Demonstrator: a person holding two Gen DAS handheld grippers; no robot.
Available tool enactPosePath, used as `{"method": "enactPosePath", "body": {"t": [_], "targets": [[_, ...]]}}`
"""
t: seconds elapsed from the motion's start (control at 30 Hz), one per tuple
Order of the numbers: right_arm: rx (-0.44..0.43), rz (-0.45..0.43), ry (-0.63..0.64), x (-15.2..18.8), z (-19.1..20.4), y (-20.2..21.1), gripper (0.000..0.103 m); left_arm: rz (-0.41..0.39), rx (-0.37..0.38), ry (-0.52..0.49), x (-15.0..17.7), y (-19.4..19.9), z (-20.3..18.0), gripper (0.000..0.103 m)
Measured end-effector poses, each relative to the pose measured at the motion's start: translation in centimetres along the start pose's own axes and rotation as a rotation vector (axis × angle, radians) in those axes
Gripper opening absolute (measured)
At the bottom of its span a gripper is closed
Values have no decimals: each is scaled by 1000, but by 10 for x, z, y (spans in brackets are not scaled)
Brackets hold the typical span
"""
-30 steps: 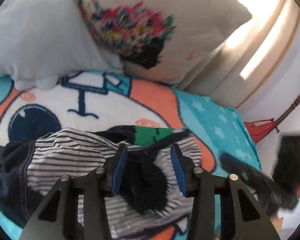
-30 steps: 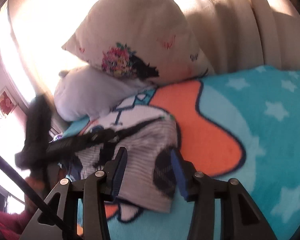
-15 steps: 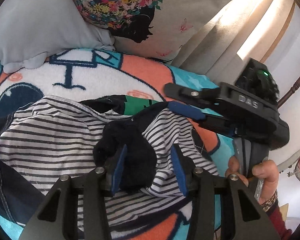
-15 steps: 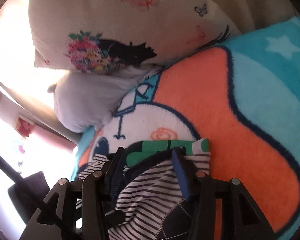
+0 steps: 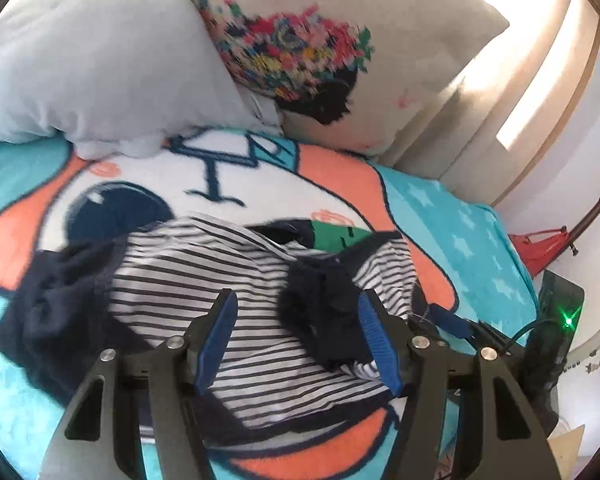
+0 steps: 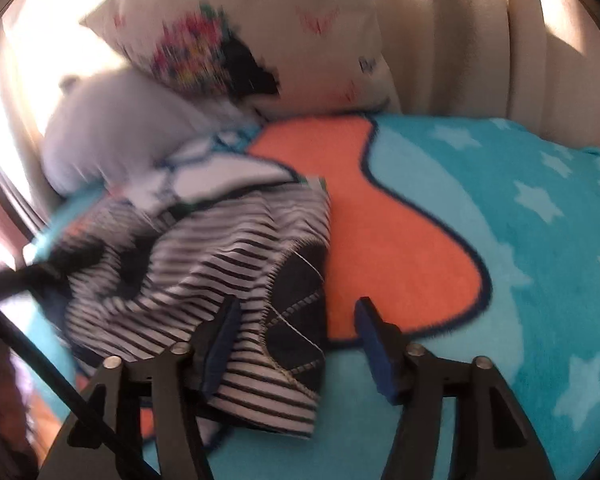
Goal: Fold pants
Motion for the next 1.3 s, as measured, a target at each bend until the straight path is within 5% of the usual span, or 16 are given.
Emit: {"method": "enactPosePath", "body": {"t": [0.27,0.43,0.67,0.97,1.3], "targets": [[-41,-138,-14,-19,9,47,74,-171,-193,63,-13,69,60,76],[-138,-164,18,-22,44,58,75,-182,-239,179,-9,88,110,77],[-294,-106,200,-4,123,43,75,-128,-226,259,3,80,147,77],[-391,-37,358,16,196,11,75,-24,-103,351,9,46,172,78],[-387,-1,388,22,247,-28,77,10,13,342,-2,40,170,78]]}}
Point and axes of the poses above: each gripper's, at about its wrist camera, not at the fingertips, and y roughly against the way its jaws point, z to its left, x to its underside, the point moved 5 cm from there along -y, roughly the way its jaws point, and after that the axes turned 2 degrees about -z, right-handed, at the moved point
